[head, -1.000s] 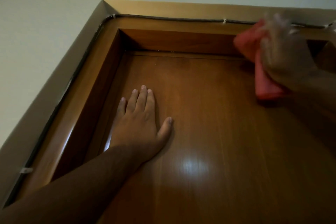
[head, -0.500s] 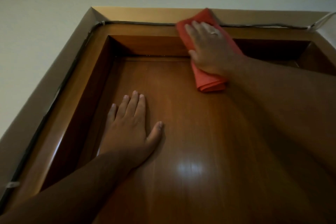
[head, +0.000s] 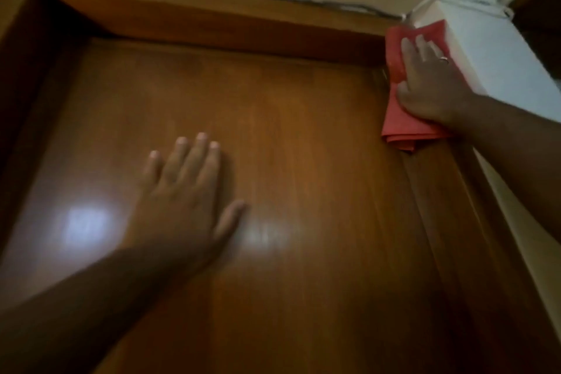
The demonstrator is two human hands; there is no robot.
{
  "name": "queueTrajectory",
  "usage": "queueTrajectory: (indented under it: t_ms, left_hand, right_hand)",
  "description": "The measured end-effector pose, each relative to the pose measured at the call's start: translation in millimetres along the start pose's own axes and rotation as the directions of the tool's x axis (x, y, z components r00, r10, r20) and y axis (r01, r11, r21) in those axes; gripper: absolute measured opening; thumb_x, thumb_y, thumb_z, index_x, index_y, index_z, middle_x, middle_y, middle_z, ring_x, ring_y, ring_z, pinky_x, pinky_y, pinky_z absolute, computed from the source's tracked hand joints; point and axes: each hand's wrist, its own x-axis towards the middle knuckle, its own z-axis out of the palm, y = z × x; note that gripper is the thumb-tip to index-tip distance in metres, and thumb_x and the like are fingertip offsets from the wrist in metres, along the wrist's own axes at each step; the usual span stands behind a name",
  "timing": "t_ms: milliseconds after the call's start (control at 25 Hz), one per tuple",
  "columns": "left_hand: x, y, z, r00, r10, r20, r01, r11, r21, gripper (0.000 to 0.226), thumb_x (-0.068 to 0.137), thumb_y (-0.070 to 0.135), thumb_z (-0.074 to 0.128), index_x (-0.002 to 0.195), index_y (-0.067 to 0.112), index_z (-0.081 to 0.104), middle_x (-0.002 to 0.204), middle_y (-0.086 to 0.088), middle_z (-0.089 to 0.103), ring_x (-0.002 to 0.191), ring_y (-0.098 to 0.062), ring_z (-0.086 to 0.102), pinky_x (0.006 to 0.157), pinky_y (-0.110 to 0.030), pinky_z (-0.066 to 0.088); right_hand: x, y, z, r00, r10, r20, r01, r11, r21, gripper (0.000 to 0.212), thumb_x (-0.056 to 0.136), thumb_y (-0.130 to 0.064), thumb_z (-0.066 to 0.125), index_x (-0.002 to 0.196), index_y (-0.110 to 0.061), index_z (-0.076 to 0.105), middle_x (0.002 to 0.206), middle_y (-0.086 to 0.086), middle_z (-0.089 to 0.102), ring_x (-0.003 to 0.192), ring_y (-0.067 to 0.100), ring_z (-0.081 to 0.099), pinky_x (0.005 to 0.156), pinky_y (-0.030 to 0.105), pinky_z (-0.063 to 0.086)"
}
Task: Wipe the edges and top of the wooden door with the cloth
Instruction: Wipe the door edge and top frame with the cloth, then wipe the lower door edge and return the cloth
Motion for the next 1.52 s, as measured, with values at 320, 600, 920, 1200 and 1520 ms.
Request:
queueTrajectory:
  t_ms: [320,600,920,1200,1520]
  left_hand:
    - [-149,177,54,0.953,0.25,0.17,-0.231,0.965,-0.124,0.083,0.091,0.055,0.043,0.154,0.004,0.032,0.162,-0.021,0.026,0.149,-0.038,0.024,0.12,-0.059,0.013]
    - [-167,188,67,0.978,0.158,0.137,-0.159,0.987,-0.009,0.086,0.093,0.058,0.032,0.158,0.005,0.013,0.165,-0.023,0.012,0.152,-0.038,0.007,0.12,-0.057,-0.004]
    - [-336,262,75,0.972,0.049,0.231,-0.03,0.996,-0.082,0.081,0.096,0.052,0.047,0.156,0.002,0.025,0.162,-0.021,0.016,0.149,-0.037,0.016,0.119,-0.061,0.007]
    - [-370,255,104,0.99,0.093,0.107,-0.093,0.996,-0.005,0.085,0.093,0.056,0.047,0.157,0.003,0.024,0.162,-0.02,0.019,0.148,-0.039,0.02,0.121,-0.06,0.004]
    - [-366,255,92,0.977,0.102,0.187,-0.096,0.995,-0.04,0.083,0.096,0.056,0.041,0.155,0.001,0.026,0.159,-0.023,0.024,0.147,-0.042,0.019,0.116,-0.065,0.011]
  right_hand:
    - [-318,3,21,0.998,-0.063,-0.016,0.061,0.994,-0.091,0.063,0.098,-0.011,0.049,0.154,0.001,0.023,0.158,0.033,0.025,0.144,0.052,0.026,0.117,0.053,0.019]
    - [-559,-7,2,0.919,0.059,0.39,-0.034,0.997,-0.069,0.052,0.105,-0.031,0.032,0.14,0.008,0.032,0.142,0.041,0.029,0.119,0.064,0.05,0.091,0.072,0.046]
    - [-507,13,34,0.998,-0.027,0.049,0.029,0.999,-0.038,0.06,0.104,-0.027,0.046,0.154,-0.006,0.02,0.155,0.028,0.023,0.143,0.046,0.025,0.119,0.05,0.017]
    - [-802,-4,-16,0.524,0.187,0.831,-0.111,0.982,-0.151,0.071,0.073,-0.042,0.082,0.114,0.004,0.048,0.11,0.039,0.058,0.091,0.053,0.068,0.08,0.06,0.055]
    - [-779,0,-45,0.707,0.07,0.704,-0.096,0.995,-0.003,0.085,0.076,-0.042,0.074,0.146,-0.013,0.036,0.143,0.027,0.033,0.124,0.046,0.039,0.09,0.054,0.044]
